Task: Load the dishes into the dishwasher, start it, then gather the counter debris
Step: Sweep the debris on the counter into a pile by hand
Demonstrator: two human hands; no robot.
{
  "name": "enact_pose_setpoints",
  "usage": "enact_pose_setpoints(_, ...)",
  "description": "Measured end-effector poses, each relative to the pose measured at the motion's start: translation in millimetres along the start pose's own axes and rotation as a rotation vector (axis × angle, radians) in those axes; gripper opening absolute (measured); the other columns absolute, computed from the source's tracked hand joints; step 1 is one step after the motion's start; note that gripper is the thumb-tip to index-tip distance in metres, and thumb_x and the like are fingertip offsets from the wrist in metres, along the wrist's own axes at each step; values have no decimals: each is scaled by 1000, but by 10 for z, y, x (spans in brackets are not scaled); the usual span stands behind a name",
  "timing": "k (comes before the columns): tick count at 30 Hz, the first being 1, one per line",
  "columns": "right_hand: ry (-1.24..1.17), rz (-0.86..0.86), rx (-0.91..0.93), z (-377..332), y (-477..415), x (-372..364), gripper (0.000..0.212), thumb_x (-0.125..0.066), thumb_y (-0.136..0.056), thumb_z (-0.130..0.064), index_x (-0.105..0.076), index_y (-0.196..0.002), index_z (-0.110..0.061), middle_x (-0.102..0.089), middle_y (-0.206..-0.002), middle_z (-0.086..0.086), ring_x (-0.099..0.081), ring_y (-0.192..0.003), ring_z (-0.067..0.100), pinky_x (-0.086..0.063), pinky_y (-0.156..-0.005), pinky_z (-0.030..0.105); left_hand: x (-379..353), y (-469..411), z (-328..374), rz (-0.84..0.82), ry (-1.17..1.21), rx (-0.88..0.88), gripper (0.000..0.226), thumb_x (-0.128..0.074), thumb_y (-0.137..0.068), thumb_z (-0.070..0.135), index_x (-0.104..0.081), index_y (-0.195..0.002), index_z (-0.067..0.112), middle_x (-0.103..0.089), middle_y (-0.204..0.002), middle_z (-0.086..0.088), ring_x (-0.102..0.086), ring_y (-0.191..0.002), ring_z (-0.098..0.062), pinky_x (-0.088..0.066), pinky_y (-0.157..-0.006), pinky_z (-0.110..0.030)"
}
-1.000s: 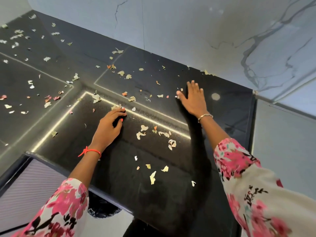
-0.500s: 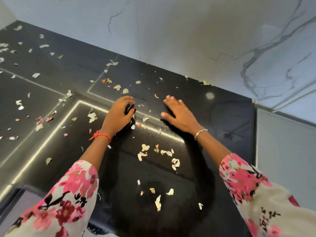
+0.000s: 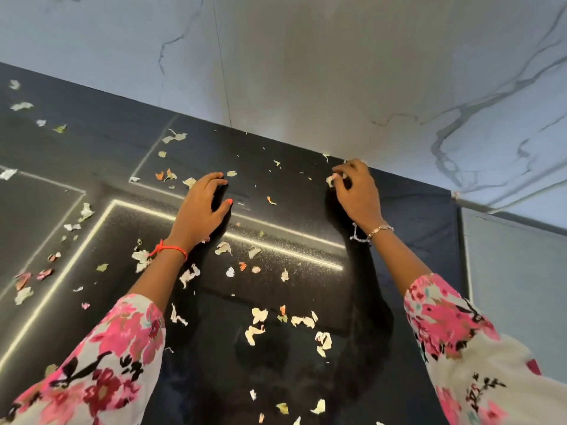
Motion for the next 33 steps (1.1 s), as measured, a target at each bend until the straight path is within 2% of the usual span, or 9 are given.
enact_pose_setpoints(2,-1,110,-129,145,-59,91,25,-49,-93,-18,-61,-109,-3,-53,-113,11,-50,-104,18,-39,-82,23,3,0,-14,23,-12,-7,39,-57,-89,22,-50,-125,5,-45,-136,-7,-39,-127,-22,-33,-109,-36)
enact_pose_setpoints(4,74,73,-240,272,-93,59,29,-47,-94,-16,-56,-114,2,-50,-119,16,-44,-116,27,-36,-94,28,2,-3,-15,39,-20,-9,40,-58,-89,22,-51,-124,6,-46,-135,-7,-40,-126,-22,-34,-108,-36)
enact_pose_setpoints(9,-28,-95,36,-110,16,-198,32,-44,-95,-13,-55,-121,1,-48,-123,11,-46,-114,18,-32,-98,17,-6,-10,-27,52,-27,-25,40,-59,-88,24,-51,-124,6,-48,-134,-7,-42,-125,-22,-34,-107,-37)
enact_pose_setpoints(15,72,-148,-1,-115,-169,-323,38,-44,-97,-22,-48,-126,3,-42,-127,14,-38,-121,24,-27,-104,25,1,-11,-37,67,-9,-20,39,-60,-87,23,-53,-122,7,-49,-133,-5,-43,-124,-20,-35,-107,-37)
enact_pose_setpoints(21,-131,-90,11,-221,-208,-266,34,-47,-95,-21,-52,-124,-2,-46,-123,11,-42,-116,15,-31,-100,19,4,-11,-39,84,-2,-21,38,-61,-86,22,-54,-121,8,-50,-132,-5,-44,-123,-20,-36,-106,-35)
enact_pose_setpoints(25,-29,-319,108,-300,-171,-479,45,-46,-96,-26,-42,-136,-4,-37,-139,10,-31,-132,19,-27,-111,30,0,-10,-42,83,1,-20,39,-62,-86,22,-53,-121,8,-50,-132,-5,-44,-123,-20,-36,-106,-36)
enact_pose_setpoints(28,-169,-386,218,-460,-82,-512,39,-45,-97,-25,-47,-134,-13,-37,-142,2,-37,-127,10,-38,-101,25,-6,-14,-59,83,-8,-12,39,-62,-86,24,-53,-121,9,-50,-132,-4,-43,-123,-19,-34,-107,-34)
enact_pose_setpoints(31,-57,-306,150,-392,-247,-511,44,-40,-98,-33,-41,-140,-16,-31,-150,2,-28,-138,15,-27,-113,34,3,-10,-57,87,-7,-6,39,-62,-86,24,-54,-121,9,-50,-132,-4,-43,-124,-19,-34,-107,-35)
enact_pose_setpoints(33,171,-414,149,-404,-242,-670,58,-34,-98,-45,-23,-147,-16,-13,-157,4,-8,-145,18,-9,-119,38,5,-5,-50,87,0,-6,39,-62,-86,24,-53,-121,8,-50,-132,-5,-43,-124,-20,-35,-107,-36)
Point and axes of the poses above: each hand's wrist, its own y-axis away from the middle knuckle, its own x-axis out of the back of the hand, z = x × y, the point moved 6 cm from there along -y, towards the middle knuckle
